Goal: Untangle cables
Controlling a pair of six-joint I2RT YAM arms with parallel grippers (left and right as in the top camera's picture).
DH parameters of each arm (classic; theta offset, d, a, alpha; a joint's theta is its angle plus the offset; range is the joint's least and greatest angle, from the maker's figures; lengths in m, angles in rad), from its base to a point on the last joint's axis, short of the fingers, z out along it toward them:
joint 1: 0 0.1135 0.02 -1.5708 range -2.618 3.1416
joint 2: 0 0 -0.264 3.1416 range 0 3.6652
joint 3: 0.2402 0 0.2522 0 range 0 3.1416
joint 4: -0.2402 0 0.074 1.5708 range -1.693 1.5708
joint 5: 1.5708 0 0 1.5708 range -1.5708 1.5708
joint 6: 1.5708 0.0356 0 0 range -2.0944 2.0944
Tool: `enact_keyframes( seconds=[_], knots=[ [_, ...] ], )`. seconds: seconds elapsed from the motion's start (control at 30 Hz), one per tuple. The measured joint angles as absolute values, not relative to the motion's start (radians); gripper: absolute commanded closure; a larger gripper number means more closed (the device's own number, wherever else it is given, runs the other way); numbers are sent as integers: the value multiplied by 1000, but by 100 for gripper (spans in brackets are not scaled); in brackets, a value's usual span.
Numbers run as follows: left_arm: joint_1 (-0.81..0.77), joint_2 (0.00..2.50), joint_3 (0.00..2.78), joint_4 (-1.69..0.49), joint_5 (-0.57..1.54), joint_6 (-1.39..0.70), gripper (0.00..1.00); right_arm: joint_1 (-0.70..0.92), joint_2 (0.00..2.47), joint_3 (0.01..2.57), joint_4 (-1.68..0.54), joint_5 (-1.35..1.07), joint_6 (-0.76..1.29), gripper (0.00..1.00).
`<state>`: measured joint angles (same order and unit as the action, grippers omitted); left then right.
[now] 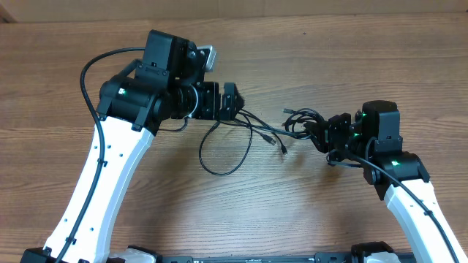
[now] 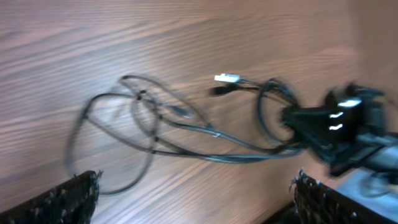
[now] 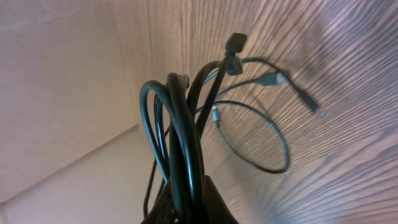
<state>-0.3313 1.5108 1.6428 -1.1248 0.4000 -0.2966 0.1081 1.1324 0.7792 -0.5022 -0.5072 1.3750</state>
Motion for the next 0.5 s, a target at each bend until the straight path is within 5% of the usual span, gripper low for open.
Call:
enact_keyframes(
  seconds=[0.5],
  knots=[
    [-439, 1441, 1643, -1206, 216, -17, 0, 108, 1132, 779, -536, -471, 1219, 96]
  ],
)
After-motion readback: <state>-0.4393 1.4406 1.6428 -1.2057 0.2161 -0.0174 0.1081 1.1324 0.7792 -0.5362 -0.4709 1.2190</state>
